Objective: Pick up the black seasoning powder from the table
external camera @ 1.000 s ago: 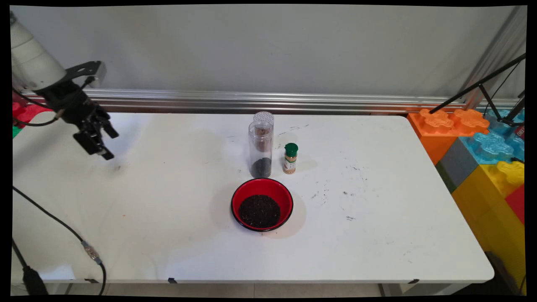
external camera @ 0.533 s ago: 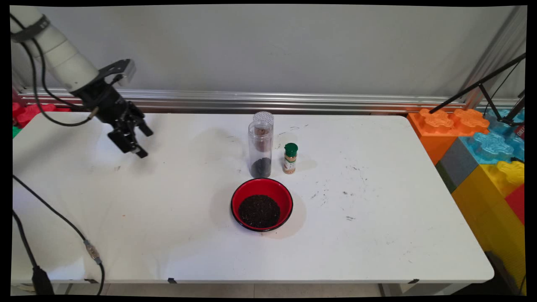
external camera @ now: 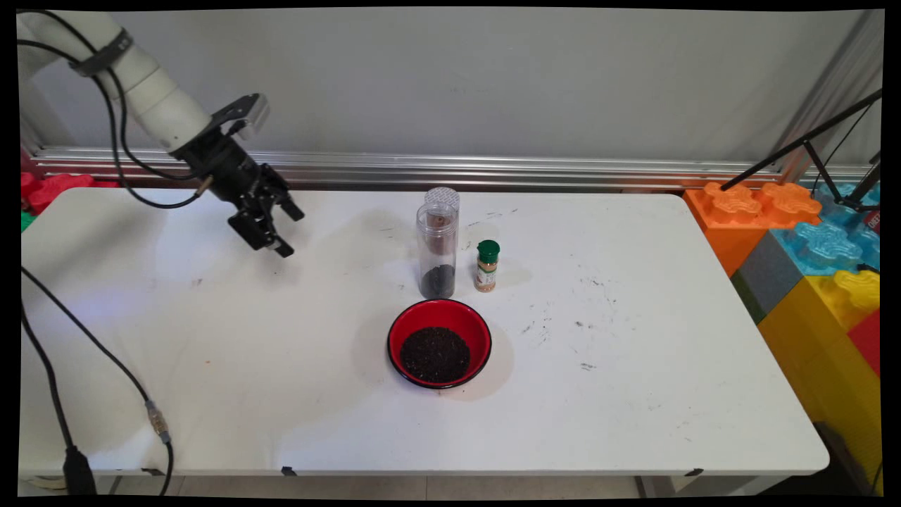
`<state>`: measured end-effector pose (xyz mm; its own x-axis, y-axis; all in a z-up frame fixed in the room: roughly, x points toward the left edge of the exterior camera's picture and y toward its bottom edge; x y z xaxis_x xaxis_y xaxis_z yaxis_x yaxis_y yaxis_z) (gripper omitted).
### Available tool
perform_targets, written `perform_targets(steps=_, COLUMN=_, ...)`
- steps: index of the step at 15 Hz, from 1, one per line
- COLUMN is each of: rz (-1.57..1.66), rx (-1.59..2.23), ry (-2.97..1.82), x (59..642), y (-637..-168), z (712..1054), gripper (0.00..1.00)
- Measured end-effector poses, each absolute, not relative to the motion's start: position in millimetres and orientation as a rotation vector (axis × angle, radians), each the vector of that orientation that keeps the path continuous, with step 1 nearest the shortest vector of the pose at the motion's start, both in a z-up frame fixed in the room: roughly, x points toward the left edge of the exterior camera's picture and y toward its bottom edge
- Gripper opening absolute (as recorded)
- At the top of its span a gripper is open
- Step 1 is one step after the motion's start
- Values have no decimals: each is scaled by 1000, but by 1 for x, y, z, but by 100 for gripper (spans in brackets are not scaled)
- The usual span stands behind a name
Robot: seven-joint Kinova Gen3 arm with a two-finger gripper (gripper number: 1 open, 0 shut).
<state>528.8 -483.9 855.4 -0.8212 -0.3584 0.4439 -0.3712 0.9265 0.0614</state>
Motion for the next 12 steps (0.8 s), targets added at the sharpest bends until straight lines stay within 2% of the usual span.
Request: perform_targets(steps=12, rz=114, rx=206, ry=-2510, x=487, y=-526, z=825, gripper=100)
